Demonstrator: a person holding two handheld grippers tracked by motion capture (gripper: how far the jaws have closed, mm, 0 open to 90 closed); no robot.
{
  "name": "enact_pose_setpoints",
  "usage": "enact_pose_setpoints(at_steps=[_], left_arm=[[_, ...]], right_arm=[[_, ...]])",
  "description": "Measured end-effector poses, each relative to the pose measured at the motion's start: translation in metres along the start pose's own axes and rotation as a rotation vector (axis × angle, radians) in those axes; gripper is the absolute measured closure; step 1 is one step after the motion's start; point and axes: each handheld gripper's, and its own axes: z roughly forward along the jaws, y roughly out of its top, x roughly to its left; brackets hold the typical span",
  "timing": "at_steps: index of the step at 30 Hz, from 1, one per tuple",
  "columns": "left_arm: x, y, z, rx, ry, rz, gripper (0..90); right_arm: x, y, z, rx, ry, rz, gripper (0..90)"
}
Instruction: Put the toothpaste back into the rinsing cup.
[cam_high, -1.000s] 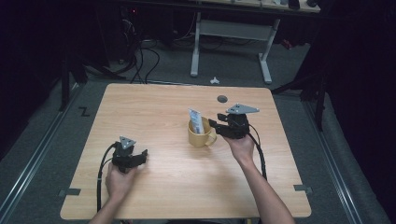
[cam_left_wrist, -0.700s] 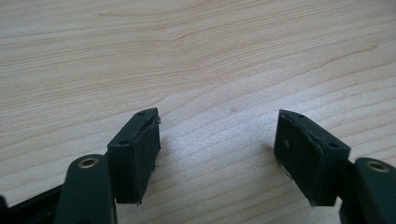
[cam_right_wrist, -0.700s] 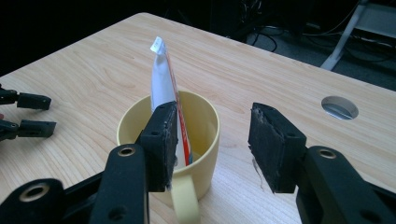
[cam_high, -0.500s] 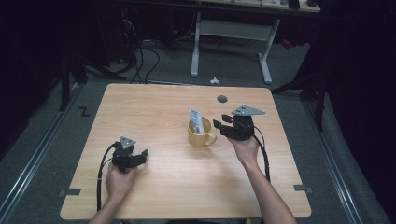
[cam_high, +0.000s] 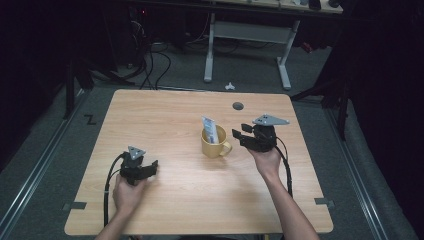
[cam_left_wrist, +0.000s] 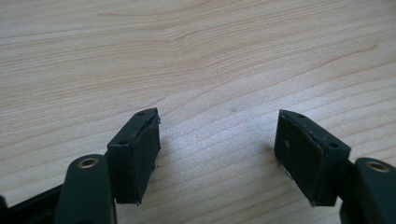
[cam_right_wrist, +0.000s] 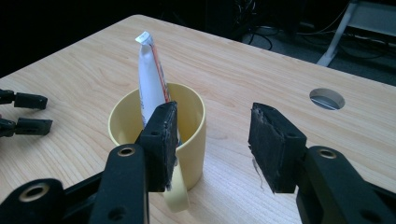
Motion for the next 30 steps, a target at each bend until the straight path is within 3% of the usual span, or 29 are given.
enact_pose_setpoints(at_steps=[10,30], left_arm=[[0.000,0.000,0.000,0.000,0.000,0.000,31.6],[0.000,0.000,0.000,0.000,0.000,-0.001,31.6]], right_arm=[[-0.002,-0.001,-0.008,-0.018,0.008,0.010,52.3],[-0.012,-0.007,-0.027,-0.029,-0.024,0.025,52.3]])
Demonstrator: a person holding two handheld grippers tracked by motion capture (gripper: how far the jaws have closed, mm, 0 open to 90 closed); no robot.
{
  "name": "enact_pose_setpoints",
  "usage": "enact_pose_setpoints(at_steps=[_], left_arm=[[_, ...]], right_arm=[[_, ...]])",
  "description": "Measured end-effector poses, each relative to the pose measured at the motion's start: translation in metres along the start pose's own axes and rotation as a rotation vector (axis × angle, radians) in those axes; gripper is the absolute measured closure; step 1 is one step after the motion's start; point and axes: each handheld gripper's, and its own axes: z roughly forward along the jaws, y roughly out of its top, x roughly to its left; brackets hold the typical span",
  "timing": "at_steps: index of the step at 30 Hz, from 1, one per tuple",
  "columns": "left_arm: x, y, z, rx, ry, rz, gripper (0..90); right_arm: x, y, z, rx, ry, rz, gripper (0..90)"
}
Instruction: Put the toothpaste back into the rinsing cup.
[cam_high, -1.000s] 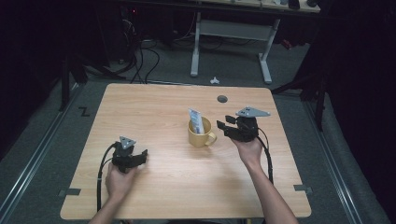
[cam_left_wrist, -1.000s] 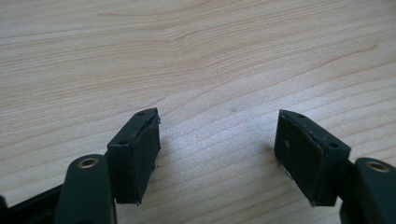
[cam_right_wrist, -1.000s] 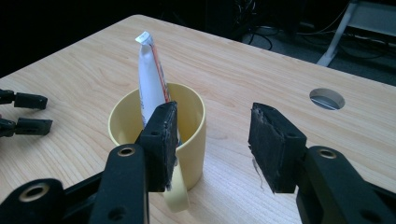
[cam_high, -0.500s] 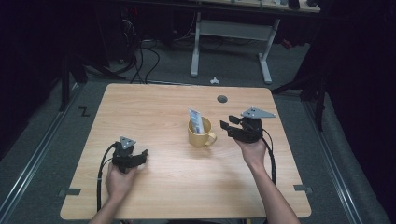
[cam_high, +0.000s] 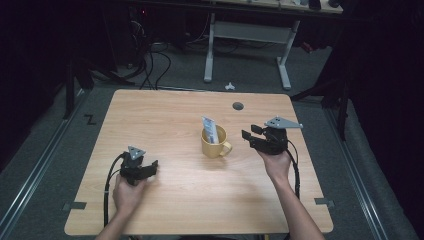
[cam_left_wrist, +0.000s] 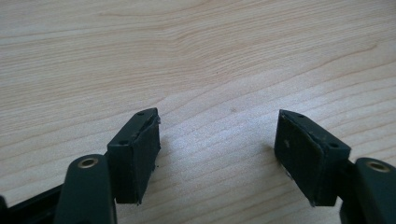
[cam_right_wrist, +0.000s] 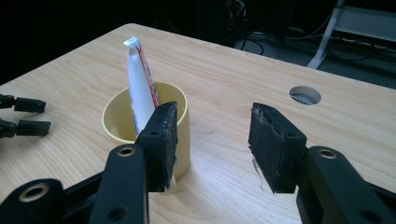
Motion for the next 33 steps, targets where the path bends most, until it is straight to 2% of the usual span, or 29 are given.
enact_pose_setpoints(at_steps=[10,20,30,33], left_arm=[[0.000,0.000,0.000,0.000,0.000,0.000,31.5],[0.000,0.000,0.000,0.000,0.000,0.000,31.6],[0.000,0.000,0.000,0.000,0.000,0.000,31.5],[0.000,0.000,0.000,0.000,-0.001,0.000,31.5]], right_arm=[[-0.005,-0.005,-0.006,-0.004,-0.006,0.015,52.2],[-0.005,-0.006,-0.009,0.002,-0.009,0.008,52.2],[-0.012,-0.014,-0.015,-0.003,-0.020,0.037,52.2],[-0.012,-0.016,-0.017,-0.001,-0.026,0.032,52.2]])
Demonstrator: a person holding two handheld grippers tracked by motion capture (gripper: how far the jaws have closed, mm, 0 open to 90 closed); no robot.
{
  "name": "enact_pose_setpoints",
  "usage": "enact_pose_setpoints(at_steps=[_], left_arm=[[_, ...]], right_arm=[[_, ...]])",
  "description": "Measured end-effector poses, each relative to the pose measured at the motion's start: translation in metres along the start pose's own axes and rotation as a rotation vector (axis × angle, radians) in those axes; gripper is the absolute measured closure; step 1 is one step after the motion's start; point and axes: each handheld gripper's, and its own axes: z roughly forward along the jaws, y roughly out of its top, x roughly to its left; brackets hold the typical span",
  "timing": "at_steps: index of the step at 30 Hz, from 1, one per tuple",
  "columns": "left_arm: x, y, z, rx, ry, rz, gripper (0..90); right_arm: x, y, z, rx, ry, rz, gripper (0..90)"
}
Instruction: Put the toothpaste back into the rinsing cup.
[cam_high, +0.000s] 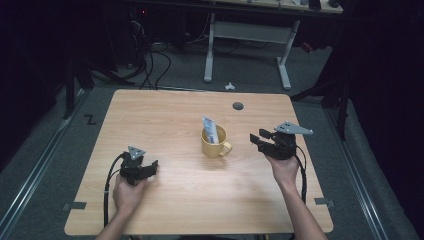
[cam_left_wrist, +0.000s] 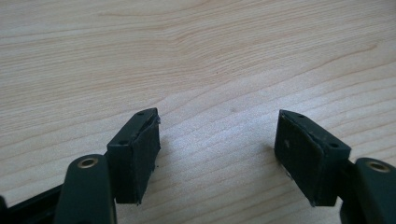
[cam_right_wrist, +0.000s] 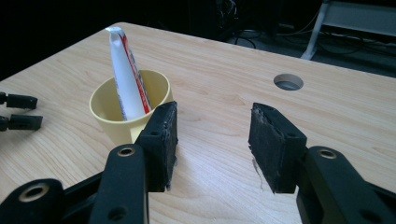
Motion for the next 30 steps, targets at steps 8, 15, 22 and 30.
enact_pose_setpoints(at_steps=[8,15,22,30], left_arm=[[0.000,0.000,0.000,0.000,0.000,0.000,31.4],[0.000,0.000,0.000,0.001,-0.001,0.001,31.2],[0.000,0.000,0.000,0.000,-0.001,0.000,31.2],[0.000,0.000,0.000,0.001,-0.001,0.001,31.1]], right_arm=[[0.000,-0.007,0.000,0.007,-0.001,0.006,52.0],[-0.004,-0.012,-0.002,0.008,-0.004,0.026,52.0],[-0.009,-0.017,-0.003,0.007,-0.010,0.043,51.7],[-0.012,-0.024,-0.003,0.011,-0.012,0.058,51.7]])
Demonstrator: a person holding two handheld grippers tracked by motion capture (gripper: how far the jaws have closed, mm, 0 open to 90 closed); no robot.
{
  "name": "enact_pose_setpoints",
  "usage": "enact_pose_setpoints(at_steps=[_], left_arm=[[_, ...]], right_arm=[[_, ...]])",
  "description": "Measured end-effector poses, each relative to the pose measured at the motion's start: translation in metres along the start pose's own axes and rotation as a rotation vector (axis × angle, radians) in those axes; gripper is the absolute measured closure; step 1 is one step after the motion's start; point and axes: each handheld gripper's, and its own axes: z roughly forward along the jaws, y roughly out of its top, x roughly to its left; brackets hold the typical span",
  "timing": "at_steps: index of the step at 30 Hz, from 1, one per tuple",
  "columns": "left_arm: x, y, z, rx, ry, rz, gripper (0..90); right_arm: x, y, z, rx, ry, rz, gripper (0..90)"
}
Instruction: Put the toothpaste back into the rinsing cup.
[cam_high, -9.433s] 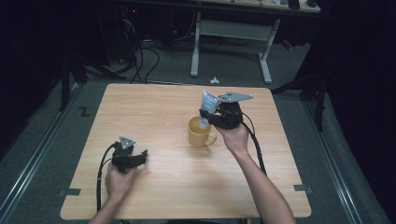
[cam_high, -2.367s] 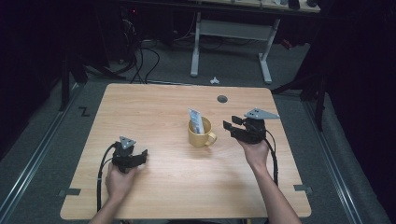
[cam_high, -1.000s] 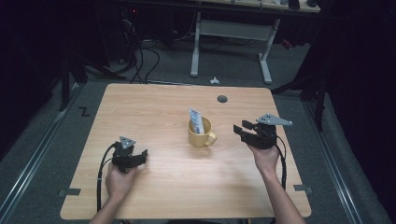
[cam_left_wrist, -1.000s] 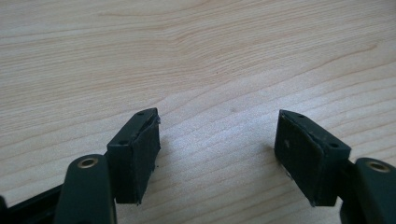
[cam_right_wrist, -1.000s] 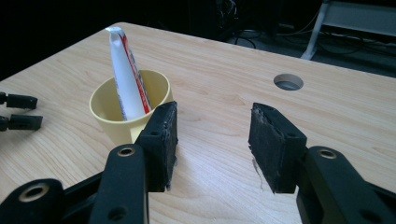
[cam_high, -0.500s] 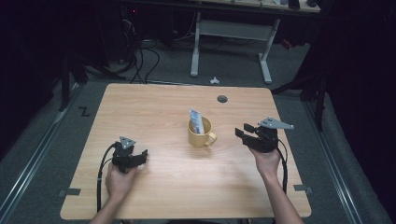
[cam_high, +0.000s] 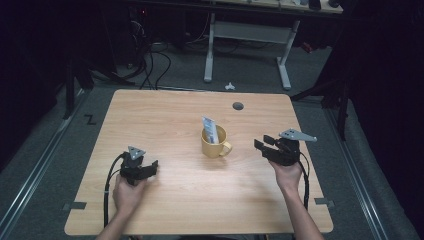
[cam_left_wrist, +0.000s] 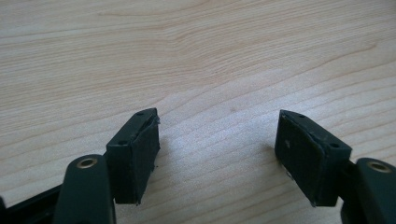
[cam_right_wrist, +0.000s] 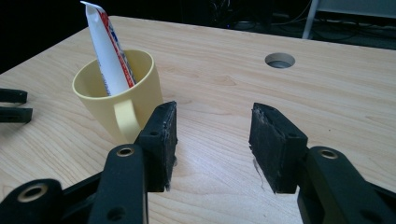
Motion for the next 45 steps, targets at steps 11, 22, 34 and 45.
enact_pose_setpoints(at_steps=[11,22,34,45], left_arm=[[0.000,0.000,0.000,0.000,0.000,0.000,31.1],[0.000,0.000,0.000,0.000,0.000,0.000,31.1],[0.000,0.000,0.000,-0.001,0.000,-0.001,31.1],[0.000,0.000,0.000,-0.001,0.000,-0.001,31.0]], right_arm=[[-0.005,-0.010,0.004,0.018,-0.012,0.018,51.7],[-0.006,-0.022,0.011,0.038,-0.015,0.026,51.7],[-0.009,-0.032,0.014,0.057,-0.022,0.044,51.7],[-0.010,-0.044,0.029,0.104,-0.032,0.042,51.9]])
